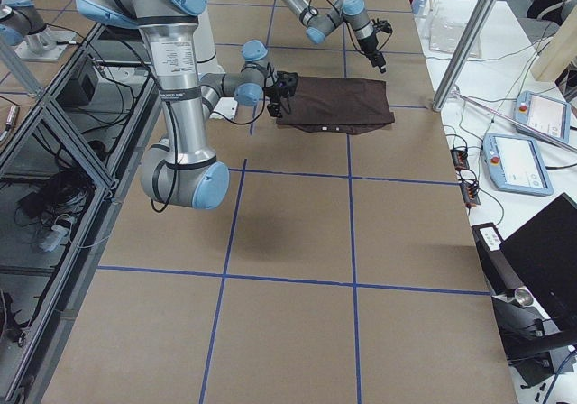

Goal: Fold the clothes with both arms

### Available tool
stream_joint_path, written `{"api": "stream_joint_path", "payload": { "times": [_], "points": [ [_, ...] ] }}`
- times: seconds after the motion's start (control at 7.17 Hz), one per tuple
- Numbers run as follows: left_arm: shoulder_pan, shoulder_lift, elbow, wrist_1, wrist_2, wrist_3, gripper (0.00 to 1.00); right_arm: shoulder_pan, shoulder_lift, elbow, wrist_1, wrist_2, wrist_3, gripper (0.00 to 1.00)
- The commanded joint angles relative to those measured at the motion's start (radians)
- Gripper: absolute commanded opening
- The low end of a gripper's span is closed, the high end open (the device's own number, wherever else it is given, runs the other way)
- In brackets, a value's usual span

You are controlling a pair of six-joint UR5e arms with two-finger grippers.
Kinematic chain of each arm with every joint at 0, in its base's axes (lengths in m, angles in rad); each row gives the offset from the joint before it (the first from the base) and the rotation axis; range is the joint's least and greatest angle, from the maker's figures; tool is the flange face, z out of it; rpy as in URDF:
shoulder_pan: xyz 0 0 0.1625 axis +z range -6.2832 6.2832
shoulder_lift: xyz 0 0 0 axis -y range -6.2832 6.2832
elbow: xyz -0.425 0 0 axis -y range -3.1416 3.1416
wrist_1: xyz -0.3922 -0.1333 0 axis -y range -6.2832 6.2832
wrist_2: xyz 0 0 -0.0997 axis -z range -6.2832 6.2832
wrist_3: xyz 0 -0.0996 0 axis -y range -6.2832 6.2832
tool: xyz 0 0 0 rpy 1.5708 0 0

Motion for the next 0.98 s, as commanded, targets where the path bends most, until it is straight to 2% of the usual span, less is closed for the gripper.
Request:
{"api": "stream_joint_path", "payload": {
  "times": [0.0,0.14,0.42,0.84],
  "points": [
    [-0.002,0.144,-0.332,0.226,-0.022,0.103,1.0,0.009,0.141,-0.03,-0.294,0.002,-0.228,1.0],
    [-0.001,0.166,-0.397,0.265,-0.022,0.103,1.0,0.011,0.181,-0.062,-0.347,0.001,-0.281,1.0],
    [0.001,0.171,-0.427,0.269,-0.022,0.1,1.0,0.017,0.232,-0.142,-0.39,0.007,-0.444,1.0],
    [0.004,0.171,-0.435,0.269,-0.024,0.096,1.0,0.031,0.272,-0.196,-0.413,0.173,-0.462,1.0]
  ]
}}
